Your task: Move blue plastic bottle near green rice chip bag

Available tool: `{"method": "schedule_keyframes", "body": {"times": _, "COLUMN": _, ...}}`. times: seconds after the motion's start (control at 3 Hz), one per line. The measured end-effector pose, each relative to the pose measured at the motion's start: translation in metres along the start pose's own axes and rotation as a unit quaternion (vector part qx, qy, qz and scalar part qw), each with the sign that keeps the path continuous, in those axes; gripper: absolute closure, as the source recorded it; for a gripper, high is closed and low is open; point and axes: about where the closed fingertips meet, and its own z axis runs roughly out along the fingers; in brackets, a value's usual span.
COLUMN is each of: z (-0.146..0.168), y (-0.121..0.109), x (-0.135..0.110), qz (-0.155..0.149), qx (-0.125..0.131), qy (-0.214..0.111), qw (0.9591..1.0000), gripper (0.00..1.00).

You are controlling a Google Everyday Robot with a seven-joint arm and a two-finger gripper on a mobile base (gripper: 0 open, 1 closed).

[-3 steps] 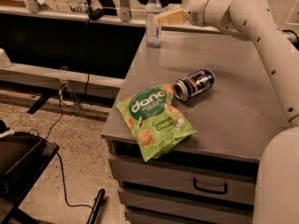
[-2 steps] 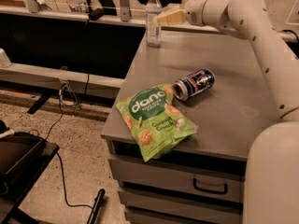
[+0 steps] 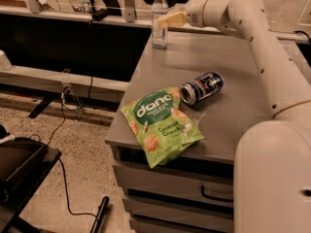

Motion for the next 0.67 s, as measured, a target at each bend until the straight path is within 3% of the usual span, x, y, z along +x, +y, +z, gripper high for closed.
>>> {"method": "schedule_keyframes", "body": {"times": 0.33, "z": 0.0289, "y": 0.0153, "x": -0.0008, "qz": -0.014, "qx": -0.021, "qy": 0.005, "qw": 0.9997, "gripper": 0.00}}
{"method": "schedule_keyframes", "body": {"times": 0.67, "z": 0.0306, "y": 0.0140, "x": 0.0013, "qz": -0.010, "qx": -0.022, "qy": 0.010, "qw": 0.9997, "gripper": 0.00}}
